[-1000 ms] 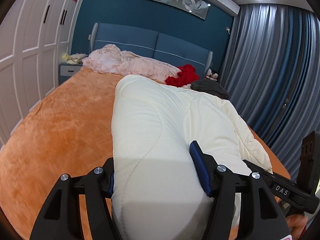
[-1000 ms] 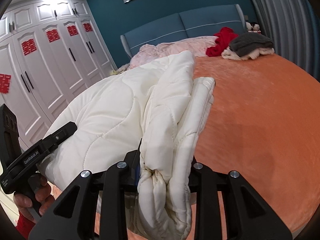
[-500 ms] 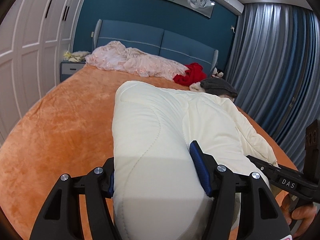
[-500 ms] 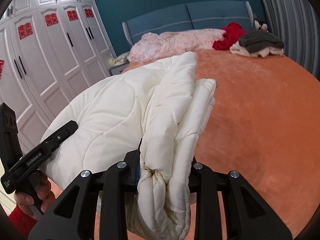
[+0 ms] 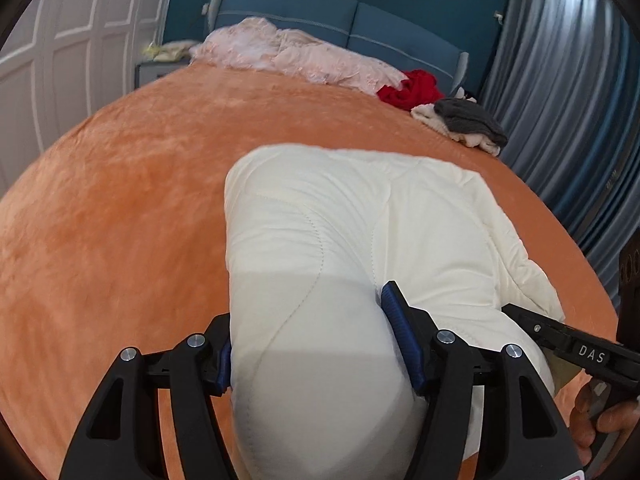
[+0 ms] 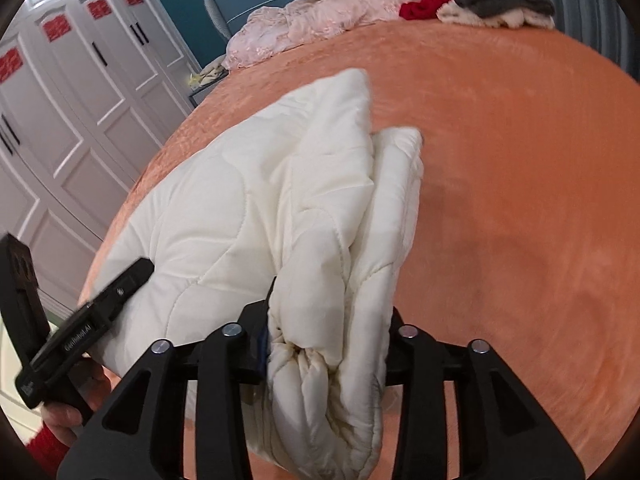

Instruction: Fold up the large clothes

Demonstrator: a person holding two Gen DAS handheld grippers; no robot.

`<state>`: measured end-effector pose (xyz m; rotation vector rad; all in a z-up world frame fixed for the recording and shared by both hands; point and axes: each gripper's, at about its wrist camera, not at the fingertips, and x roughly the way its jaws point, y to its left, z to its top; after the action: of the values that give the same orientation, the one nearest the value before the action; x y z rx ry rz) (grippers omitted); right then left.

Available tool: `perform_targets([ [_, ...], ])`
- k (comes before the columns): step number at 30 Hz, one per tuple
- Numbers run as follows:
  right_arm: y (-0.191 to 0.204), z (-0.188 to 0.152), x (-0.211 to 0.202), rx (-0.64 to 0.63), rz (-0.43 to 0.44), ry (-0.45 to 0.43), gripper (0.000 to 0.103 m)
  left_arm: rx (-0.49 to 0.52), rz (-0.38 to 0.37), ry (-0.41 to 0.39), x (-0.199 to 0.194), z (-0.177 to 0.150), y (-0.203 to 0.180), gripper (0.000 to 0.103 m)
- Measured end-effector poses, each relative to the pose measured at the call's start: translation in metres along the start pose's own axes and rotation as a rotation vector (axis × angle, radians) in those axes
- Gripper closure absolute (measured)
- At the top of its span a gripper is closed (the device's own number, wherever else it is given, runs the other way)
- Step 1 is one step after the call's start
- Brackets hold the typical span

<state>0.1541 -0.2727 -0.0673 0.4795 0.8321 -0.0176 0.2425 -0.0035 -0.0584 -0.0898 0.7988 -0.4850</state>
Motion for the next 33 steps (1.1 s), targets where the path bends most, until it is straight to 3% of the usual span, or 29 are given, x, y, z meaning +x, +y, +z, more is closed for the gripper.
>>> perform_targets([
  [6,-0.006,-0.008,-0.020,0.021,-0.002,0.038,0.055,-0.052,0.053,0.087,-0.013,0.005,0.003,0.036],
  [12,-0.002,-0.006,-0.053,-0.029,-0.064,-0.001,0.049,0.003,0.136,0.051,-0.050,0.022,-0.010,0.038],
  [15,0.005,0.006,-0.066,-0.033,-0.094,-0.038,0.049,0.041,0.195,0.056,-0.057,0.038,-0.023,0.038],
  [18,0.015,0.028,-0.071,-0.041,-0.108,-0.076,0.050,0.040,0.208,0.052,-0.056,0.053,-0.033,0.038],
  [24,0.043,0.062,-0.052,-0.074,-0.106,-0.120,0.050,0.074,0.265,0.066,-0.029,0.073,-0.052,0.038],
  [33,0.052,0.073,0.020,-0.108,-0.161,-0.049,0.050,0.102,0.315,0.132,0.038,0.079,-0.058,0.038],
])
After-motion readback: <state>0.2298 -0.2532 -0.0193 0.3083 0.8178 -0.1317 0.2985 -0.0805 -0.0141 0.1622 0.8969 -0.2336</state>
